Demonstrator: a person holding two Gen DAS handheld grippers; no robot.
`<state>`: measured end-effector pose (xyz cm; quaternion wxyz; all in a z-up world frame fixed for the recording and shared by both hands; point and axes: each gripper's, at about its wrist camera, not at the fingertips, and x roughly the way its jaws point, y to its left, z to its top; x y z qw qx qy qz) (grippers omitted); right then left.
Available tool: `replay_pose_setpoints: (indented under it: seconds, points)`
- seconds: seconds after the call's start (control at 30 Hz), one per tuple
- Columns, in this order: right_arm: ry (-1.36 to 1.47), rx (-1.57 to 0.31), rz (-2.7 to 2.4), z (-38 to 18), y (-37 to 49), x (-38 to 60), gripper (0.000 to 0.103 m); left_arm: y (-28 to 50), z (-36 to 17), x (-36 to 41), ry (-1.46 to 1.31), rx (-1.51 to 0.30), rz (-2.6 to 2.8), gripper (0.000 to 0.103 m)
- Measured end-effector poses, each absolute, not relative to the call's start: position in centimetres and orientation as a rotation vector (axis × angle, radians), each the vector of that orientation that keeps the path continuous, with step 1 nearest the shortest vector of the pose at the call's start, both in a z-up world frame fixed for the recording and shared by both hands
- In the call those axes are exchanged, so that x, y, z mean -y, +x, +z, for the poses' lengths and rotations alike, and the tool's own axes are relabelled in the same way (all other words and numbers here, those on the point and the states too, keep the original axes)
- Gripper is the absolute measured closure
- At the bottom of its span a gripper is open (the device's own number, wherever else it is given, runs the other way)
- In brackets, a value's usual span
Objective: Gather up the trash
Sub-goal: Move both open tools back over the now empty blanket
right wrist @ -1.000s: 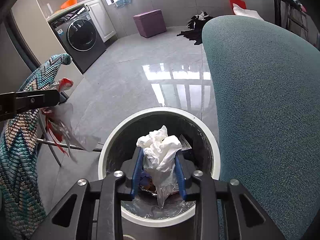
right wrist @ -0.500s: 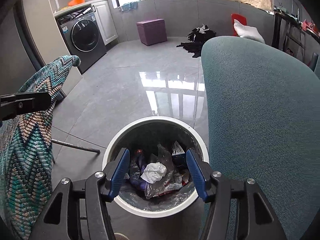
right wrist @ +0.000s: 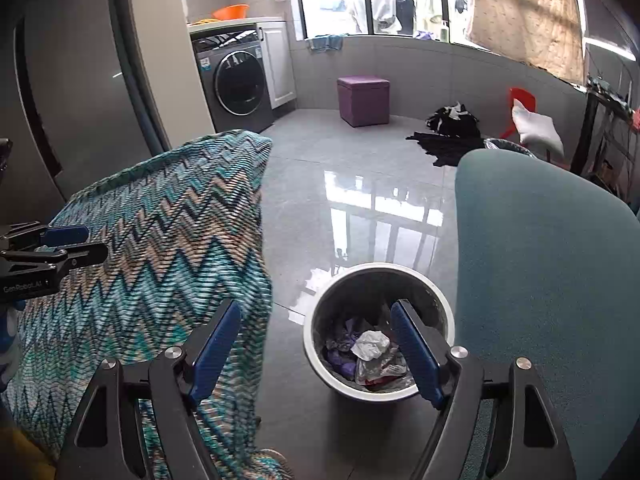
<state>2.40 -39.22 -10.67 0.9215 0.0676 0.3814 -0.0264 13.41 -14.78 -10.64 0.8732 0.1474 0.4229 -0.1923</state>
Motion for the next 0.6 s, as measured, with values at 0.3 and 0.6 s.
replay_pose_setpoints:
  seconds: [0.3, 0.6]
  points:
    - [-0.013, -0.741, 0.106, -7.8, 3.3, 29.1, 0.01, 11.1, -8.4, 1.5, 0.195, -0.799, -0.169, 0.043]
    - [-0.065, -0.708, 0.149, -7.6, 4.6, 22.8, 0.001, 8.3, -9.1, -3.8, 0.131, -0.724, 0.031, 0.04]
